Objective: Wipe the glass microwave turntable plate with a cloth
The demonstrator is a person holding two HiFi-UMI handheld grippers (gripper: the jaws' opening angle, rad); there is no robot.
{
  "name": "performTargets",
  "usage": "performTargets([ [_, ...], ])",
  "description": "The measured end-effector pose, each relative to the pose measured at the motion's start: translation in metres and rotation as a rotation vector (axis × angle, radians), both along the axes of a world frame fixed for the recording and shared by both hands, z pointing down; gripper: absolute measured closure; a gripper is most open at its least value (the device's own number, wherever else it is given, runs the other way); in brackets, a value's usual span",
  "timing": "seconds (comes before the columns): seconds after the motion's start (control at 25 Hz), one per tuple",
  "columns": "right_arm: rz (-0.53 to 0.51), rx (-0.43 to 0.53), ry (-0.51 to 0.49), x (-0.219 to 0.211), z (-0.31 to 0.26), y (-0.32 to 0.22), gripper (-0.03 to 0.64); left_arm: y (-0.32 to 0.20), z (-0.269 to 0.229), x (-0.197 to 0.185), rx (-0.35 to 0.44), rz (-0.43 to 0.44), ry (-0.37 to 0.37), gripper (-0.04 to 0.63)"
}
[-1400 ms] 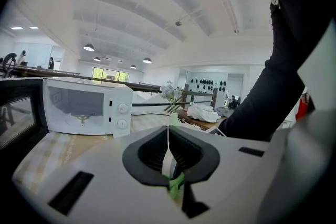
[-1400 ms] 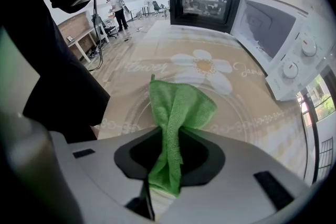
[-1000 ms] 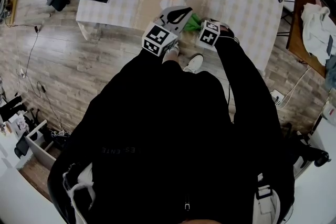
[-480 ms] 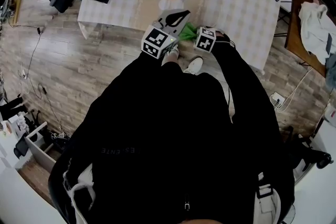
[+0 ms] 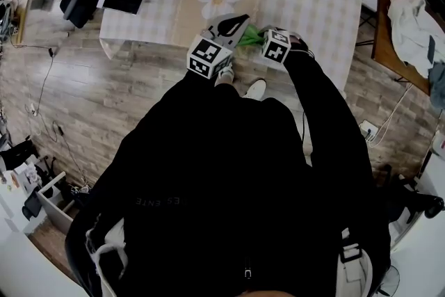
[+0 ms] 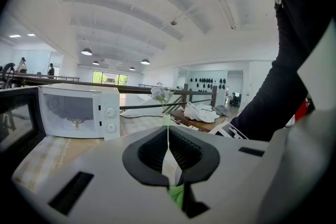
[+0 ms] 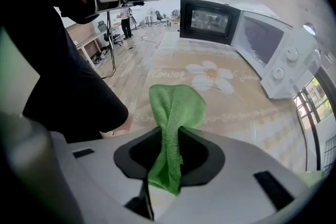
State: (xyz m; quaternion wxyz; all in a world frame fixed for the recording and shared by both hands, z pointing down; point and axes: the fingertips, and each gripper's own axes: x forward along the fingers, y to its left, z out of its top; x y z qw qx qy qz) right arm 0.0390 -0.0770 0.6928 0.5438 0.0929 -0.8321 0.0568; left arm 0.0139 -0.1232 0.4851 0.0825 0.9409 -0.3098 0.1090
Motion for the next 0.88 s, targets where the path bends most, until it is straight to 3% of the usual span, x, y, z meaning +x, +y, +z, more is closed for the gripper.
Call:
performTargets([
  [0.32,0.092,0.038,0.028,0.047,-0.008,-0.045,0.505,-0.015,-0.004,0.022,0.017,0.032,-0.001,0.574],
  [0.88,0.137,0.163,0.121,0.084,0.0,-0.137,0.503,-0.055,0.008,0.03,-0.015,0.042,-0.002,0.574],
])
